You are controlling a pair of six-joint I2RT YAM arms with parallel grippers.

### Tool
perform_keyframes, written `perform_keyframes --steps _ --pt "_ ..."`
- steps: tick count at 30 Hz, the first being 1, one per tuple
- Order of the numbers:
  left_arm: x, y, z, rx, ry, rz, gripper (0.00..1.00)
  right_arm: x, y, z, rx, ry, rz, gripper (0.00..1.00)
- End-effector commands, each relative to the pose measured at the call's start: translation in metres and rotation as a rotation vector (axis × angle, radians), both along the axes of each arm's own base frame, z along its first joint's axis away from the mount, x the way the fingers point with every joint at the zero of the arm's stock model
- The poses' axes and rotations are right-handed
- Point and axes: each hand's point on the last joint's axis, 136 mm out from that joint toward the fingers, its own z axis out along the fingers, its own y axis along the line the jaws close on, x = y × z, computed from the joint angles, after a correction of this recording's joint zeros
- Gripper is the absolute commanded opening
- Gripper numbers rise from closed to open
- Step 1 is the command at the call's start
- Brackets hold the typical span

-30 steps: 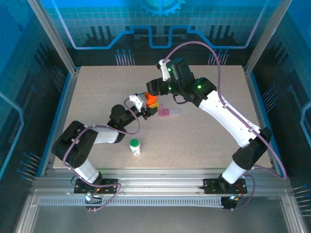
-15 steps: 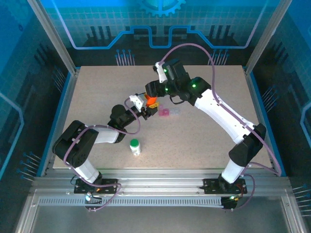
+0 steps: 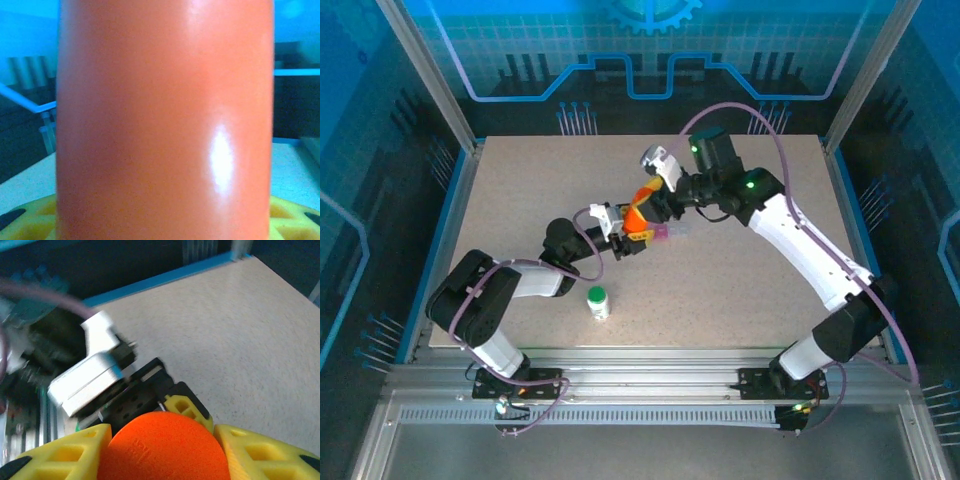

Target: Sort the pills into containers

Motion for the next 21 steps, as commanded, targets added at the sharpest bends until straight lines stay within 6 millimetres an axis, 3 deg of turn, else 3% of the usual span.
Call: perform_keyframes --steps 1,7,16,21 --pt "-0.037 -0.003 0.028 -0.025 -0.040 -0.215 0.05 -0.048 -0.013 0.008 0.008 -0.109 0.321 0.41" --pt "-0.052 -0.004 0.035 -0.022 -0.027 -0.296 0.05 -0.058 -0.023 0.034 0.046 -0.177 0.445 0.35" --pt "-0.060 -0.006 0.036 -0.011 -0.003 -0.364 0.05 -0.067 -0.027 0.056 0.104 -0.270 0.548 0.35" --pt "-0.049 -0.004 0.037 -0.027 -0.028 -0.285 0.05 -0.042 -0.027 0.066 0.098 -0.247 0.415 0.32"
